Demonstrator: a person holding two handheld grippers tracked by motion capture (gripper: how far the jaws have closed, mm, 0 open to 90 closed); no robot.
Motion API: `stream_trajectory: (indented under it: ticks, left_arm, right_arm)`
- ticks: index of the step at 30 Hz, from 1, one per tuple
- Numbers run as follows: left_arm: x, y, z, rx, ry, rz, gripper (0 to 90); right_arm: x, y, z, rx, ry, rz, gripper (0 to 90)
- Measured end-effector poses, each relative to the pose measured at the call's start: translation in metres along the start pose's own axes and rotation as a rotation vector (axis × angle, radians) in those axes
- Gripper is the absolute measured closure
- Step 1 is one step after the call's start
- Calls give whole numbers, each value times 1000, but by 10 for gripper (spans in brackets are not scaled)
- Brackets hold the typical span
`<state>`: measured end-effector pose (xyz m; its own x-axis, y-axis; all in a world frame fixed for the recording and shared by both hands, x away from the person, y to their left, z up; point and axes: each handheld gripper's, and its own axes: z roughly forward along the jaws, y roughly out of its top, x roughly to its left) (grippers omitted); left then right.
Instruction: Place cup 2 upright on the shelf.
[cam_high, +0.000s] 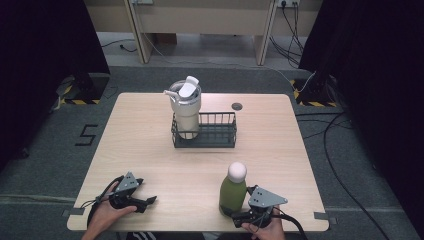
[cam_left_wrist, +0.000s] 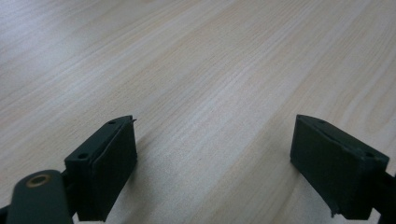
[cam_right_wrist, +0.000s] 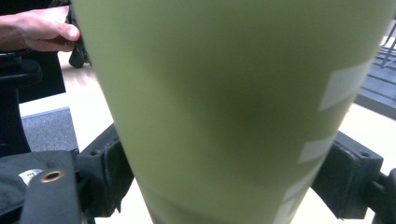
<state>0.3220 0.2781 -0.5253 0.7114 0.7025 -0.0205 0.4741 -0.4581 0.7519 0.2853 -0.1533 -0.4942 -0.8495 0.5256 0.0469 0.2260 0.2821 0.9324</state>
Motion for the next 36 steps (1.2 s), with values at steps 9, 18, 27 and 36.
stream_trajectory:
  ticks: [9,18,27,36]
  left_arm:
    - [0,0,0,0,0,0,138]
    - [0,0,0,0,0,0,138]
    - [0,0,0,0,0,0,138]
    - [0,0,0,0,0,1,138]
  right_arm:
    - [-1,-1,4,-15,13,4,184]
    - [-1,-1,7,-33,16,-18,200]
    - [1,3,10,-49,-14,-48,209]
    - [-4,19,13,-68,-19,-51,210]
